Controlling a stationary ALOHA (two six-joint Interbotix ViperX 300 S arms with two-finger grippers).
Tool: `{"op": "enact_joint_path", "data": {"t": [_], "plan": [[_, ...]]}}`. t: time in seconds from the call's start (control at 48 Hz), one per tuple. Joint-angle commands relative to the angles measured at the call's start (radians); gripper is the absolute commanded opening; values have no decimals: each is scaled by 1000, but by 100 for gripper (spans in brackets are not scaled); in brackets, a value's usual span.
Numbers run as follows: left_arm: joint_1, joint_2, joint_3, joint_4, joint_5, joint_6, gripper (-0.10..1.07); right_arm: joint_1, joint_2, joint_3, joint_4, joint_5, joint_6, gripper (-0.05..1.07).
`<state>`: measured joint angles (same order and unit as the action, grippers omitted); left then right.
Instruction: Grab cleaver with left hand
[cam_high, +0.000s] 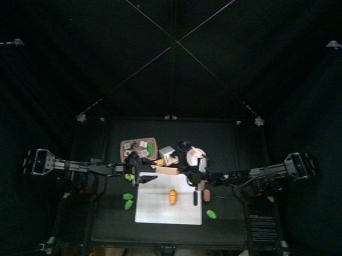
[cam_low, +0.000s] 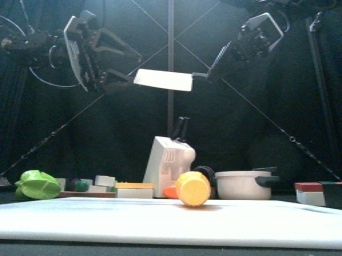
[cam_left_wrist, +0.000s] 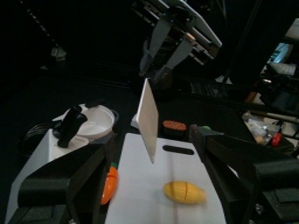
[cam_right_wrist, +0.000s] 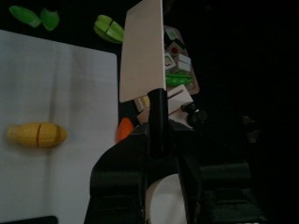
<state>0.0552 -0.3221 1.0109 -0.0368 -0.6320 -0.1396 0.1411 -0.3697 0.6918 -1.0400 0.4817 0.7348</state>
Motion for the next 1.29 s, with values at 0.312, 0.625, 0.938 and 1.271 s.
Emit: {"op": "enact_joint_path", "data": {"t": [0.312, 0.625, 0.938, 1.271], "plan": [[0, 32, -25, -9, -25, 0, 57, 2, -5, -38, -6, -3, 0, 54], [2, 32, -18, -6, -26, 2, 28, -5, -5, -26, 52, -12, 8, 59], [2, 32, -5, 11, -26, 6, 28, -15, -31, -8, 275, -141, -6, 102], [2, 34, 6, 72, -26, 9, 28, -29, -98, 58, 273, -210, -3, 104]]}}
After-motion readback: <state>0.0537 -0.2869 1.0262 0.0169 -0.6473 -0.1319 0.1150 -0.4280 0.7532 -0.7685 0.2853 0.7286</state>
